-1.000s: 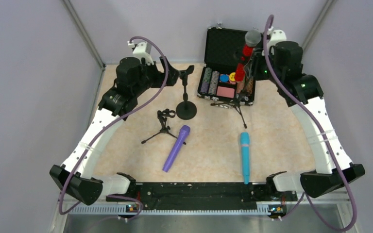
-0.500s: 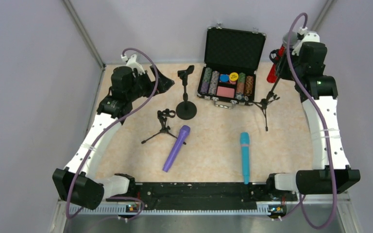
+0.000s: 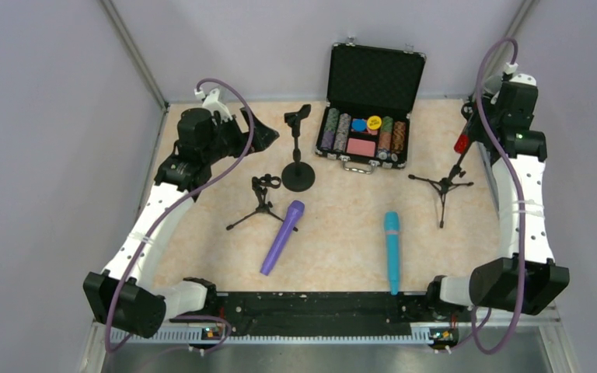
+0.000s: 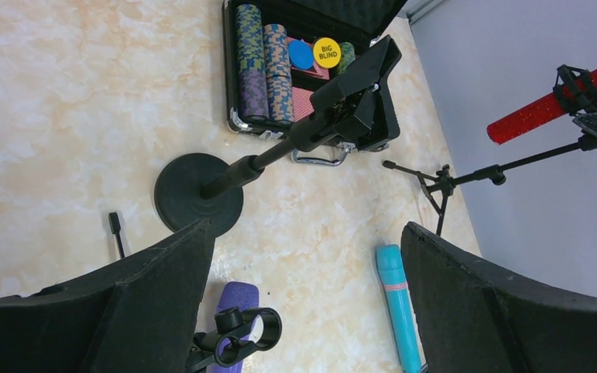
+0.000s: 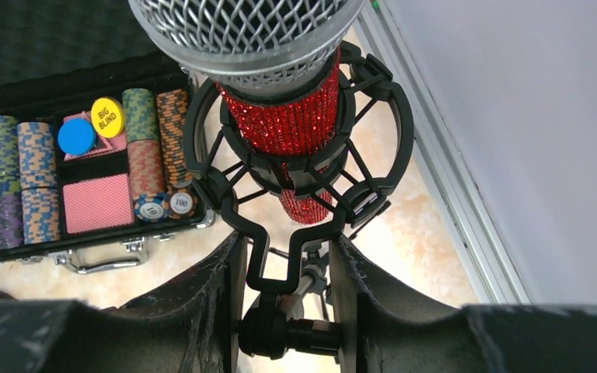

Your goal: Attach the microphones to the stand

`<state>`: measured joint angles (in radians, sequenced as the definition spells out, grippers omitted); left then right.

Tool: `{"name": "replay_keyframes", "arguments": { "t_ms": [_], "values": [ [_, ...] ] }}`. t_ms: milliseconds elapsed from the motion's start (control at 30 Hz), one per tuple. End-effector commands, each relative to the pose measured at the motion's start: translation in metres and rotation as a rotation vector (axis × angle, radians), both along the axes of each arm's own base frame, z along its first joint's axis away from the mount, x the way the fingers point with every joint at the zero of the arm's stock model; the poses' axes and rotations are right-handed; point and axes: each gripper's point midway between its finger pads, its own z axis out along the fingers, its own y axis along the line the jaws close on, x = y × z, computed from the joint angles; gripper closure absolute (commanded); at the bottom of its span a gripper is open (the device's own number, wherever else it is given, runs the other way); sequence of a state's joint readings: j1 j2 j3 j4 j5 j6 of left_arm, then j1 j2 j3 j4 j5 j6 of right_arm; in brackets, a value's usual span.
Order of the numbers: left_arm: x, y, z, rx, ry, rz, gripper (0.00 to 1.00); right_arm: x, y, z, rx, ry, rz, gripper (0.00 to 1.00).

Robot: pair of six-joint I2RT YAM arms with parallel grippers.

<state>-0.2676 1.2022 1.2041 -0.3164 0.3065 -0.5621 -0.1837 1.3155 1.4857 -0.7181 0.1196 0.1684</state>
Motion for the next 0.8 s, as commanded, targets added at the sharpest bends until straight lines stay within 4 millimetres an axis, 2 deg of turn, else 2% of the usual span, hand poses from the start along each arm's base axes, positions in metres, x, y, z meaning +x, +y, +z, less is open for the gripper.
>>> {"name": "replay_keyframes", "arguments": {
  "t_ms": [0, 333, 767],
  "values": [
    [0.001, 0.001, 0.009, 0.001, -0.051, -0.008, 0.07, 0.012, -0.014, 0.031, -0.034, -0.152, -0.059, 1.0],
    [-0.001, 0.001, 0.012, -0.008, -0.055, -0.006, 0.08, 0.001, -0.011, 0.0, -0.016, -0.147, -0.07, 1.0],
    [-0.005, -0.002, 0.013, -0.033, -0.057, -0.023, 0.09, -0.017, -0.006, -0.07, 0.017, -0.082, -0.079, 1.0]
  ]
}}
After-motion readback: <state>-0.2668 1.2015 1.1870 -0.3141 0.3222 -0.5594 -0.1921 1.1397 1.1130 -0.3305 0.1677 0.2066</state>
